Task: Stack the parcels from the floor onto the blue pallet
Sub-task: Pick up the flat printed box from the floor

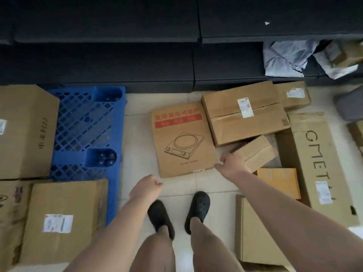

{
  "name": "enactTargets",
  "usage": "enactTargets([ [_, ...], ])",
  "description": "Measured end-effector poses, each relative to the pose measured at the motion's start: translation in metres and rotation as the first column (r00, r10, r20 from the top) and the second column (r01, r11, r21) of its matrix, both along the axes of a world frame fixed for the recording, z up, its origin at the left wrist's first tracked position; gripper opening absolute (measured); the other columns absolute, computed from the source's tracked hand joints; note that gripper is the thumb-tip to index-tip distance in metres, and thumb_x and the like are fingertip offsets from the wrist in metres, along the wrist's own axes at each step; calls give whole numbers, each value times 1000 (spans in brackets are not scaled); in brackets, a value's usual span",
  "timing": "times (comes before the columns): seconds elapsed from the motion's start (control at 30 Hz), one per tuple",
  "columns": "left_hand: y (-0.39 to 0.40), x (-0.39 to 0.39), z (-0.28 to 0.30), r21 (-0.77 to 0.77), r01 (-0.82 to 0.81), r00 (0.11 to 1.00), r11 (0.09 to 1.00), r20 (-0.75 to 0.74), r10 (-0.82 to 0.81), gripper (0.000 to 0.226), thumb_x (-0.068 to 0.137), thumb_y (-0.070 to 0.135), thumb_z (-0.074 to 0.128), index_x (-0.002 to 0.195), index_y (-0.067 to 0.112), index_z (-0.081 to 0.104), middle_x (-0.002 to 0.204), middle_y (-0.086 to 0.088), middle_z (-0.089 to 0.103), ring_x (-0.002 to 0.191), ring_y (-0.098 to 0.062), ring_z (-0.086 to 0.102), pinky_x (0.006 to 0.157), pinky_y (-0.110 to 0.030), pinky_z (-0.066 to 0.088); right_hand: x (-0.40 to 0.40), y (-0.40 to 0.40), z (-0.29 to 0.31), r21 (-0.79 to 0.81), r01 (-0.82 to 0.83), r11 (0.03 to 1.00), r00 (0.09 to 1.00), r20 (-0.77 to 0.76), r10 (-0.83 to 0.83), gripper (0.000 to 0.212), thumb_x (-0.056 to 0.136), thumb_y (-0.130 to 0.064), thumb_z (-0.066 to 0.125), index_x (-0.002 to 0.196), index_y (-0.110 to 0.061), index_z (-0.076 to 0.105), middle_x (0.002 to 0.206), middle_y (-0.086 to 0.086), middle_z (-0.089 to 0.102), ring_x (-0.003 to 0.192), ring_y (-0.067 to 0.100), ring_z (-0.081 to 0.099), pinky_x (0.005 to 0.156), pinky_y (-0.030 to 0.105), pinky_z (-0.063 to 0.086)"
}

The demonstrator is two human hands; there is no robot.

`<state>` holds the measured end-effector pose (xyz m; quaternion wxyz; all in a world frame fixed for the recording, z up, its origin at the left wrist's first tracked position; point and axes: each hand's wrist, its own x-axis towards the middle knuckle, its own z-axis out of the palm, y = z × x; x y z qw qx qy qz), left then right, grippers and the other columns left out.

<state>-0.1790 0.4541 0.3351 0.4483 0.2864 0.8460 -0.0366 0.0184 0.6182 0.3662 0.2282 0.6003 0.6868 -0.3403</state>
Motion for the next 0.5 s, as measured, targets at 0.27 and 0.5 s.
enactTargets([
  [0.27, 53, -1, -226, -92, -157, 983, 983, 85, 165, 16, 89, 28, 51, 98, 15, 47, 97, -4, 55, 78, -17, 51, 66, -27, 38, -23, 56, -240, -61, 105, 993, 992, 71, -101, 65, 84, -38, 61, 136, -8, 38, 130, 14, 51, 114, 31, 54, 85, 35, 49],
  [0.5, 71, -27, -407, 49, -531, 847, 846, -1, 532, 67, 89, 44, 56, 140, 6, 33, 141, -16, 45, 124, -38, 49, 97, -44, 47, -10, 71, -435, 30, 378, 926, 913, 153, -378, 94, 73, -48, 74, 142, -4, 27, 139, 17, 40, 128, 35, 41, 105, 44, 40],
])
